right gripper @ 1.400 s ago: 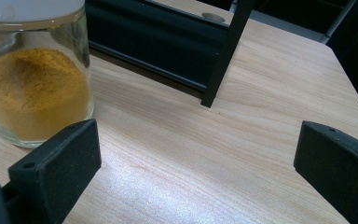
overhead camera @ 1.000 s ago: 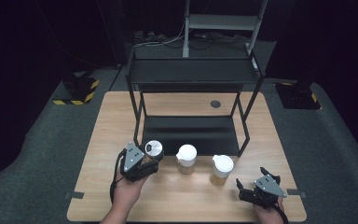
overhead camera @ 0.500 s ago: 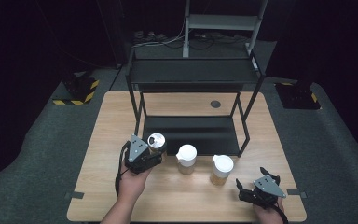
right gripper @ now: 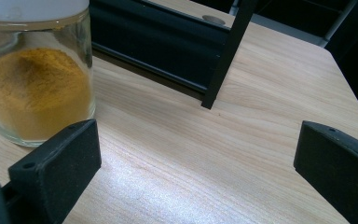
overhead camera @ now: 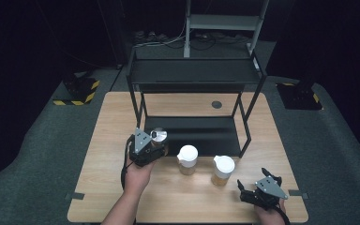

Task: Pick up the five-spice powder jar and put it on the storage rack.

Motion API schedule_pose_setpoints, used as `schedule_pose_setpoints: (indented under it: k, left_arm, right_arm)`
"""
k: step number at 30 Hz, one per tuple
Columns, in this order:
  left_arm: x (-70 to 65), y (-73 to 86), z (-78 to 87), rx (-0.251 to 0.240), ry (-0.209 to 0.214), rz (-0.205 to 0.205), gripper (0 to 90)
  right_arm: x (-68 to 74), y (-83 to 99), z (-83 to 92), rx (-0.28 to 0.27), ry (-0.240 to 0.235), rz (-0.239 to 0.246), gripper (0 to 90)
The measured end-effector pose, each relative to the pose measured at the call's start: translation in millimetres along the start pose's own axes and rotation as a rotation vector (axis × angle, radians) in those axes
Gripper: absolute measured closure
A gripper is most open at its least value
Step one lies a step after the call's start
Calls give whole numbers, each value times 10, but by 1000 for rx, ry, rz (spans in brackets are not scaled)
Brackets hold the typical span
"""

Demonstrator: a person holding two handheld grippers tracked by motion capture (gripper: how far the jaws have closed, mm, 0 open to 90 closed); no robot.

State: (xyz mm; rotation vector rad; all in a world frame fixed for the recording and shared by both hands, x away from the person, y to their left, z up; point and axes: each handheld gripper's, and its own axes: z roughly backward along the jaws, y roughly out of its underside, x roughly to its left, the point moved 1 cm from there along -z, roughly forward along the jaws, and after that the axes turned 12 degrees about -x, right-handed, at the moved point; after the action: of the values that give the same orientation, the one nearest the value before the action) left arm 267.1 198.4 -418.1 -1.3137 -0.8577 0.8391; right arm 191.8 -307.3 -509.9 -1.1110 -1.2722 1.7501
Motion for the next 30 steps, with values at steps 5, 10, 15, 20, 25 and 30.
schedule_pose_setpoints:
  k: [5, 10, 15, 20, 25, 30]
  left_arm:
    - [-1, -14, -82, 4, -15, -1, 350]
    - [5, -21, -177, 12, -31, -6, 350]
    - [14, -20, -264, 23, -48, -6, 350]
    - [-4, -12, -357, 27, -62, -14, 350]
    - [-18, -23, -446, 33, -78, -15, 349]
    - [-16, -40, -548, 47, -97, -13, 349]
  right_arm:
    - [-2, 0, 0, 0, -1, -1, 1]
    - [-1, 1, 1, -1, -1, 0, 1]
    - [-1, 1, 2, -1, -1, 1, 1]
    - [-3, 1, 1, -1, -1, -1, 1]
    - [-1, 2, 2, -2, -2, 1, 1]
    - [-2, 5, 6, -4, -2, 0, 1]
